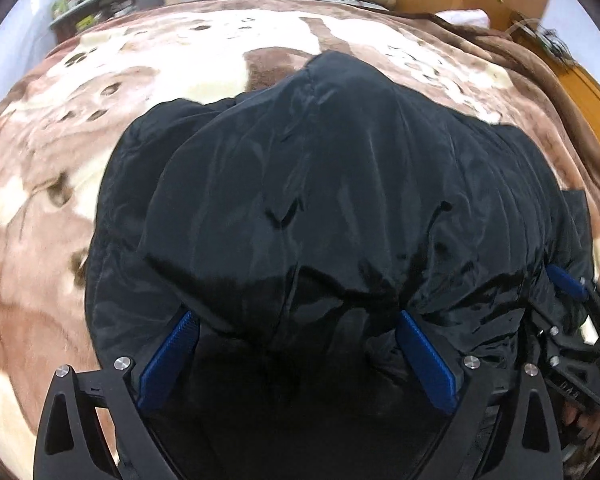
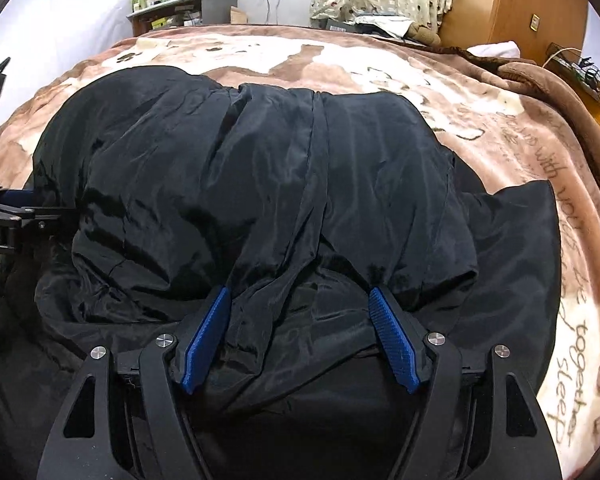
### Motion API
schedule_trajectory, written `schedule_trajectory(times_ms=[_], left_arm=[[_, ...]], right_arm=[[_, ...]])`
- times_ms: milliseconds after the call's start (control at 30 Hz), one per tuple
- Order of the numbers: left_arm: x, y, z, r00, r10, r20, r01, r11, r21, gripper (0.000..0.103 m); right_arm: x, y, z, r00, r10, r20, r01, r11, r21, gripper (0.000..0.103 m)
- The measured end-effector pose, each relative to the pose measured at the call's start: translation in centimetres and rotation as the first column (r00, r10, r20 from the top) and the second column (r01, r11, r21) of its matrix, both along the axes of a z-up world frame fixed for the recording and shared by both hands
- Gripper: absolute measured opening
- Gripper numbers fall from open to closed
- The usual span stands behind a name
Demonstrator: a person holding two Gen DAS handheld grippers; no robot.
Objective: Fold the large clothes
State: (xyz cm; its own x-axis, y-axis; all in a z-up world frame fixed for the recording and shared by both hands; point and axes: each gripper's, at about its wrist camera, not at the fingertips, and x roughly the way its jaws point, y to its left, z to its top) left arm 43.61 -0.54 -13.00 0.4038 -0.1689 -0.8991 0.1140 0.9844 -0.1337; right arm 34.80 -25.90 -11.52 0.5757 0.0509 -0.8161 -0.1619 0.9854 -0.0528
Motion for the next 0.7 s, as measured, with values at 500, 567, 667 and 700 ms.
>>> schedule_trajectory(times_ms=[500, 567, 667, 700], left_arm=[[-15.7, 9.6, 13.1, 0.993, 0.02, 0.117, -0.004, 0.991, -0.137, 0.097], [-18.1, 11.0, 14.3, 0.991, 0.044, 0.128, -0.028, 0.992, -0.121, 0.097], [-21.4, 13.0, 15.0, 0.991, 0.047, 0.129, -0.034, 0.994, -0.106, 0.097], [-22.5, 13.6, 14.9, 0.992, 0.05, 0.12, -0.037, 0.994, -0.107, 0.097]], right_arm=[[-16.0, -4.1, 15.2, 0.971, -0.092, 0.22, 0.064, 0.99, 0.128, 0.072], [-18.7, -5.1, 16.4, 0.967, -0.12, 0.222, 0.093, 0.987, 0.131, 0.072], [-22.5, -6.9, 17.4, 0.963, -0.166, 0.214, 0.139, 0.981, 0.135, 0.072], [-24.0, -7.5, 17.8, 0.958, -0.185, 0.22, 0.159, 0.979, 0.13, 0.072]])
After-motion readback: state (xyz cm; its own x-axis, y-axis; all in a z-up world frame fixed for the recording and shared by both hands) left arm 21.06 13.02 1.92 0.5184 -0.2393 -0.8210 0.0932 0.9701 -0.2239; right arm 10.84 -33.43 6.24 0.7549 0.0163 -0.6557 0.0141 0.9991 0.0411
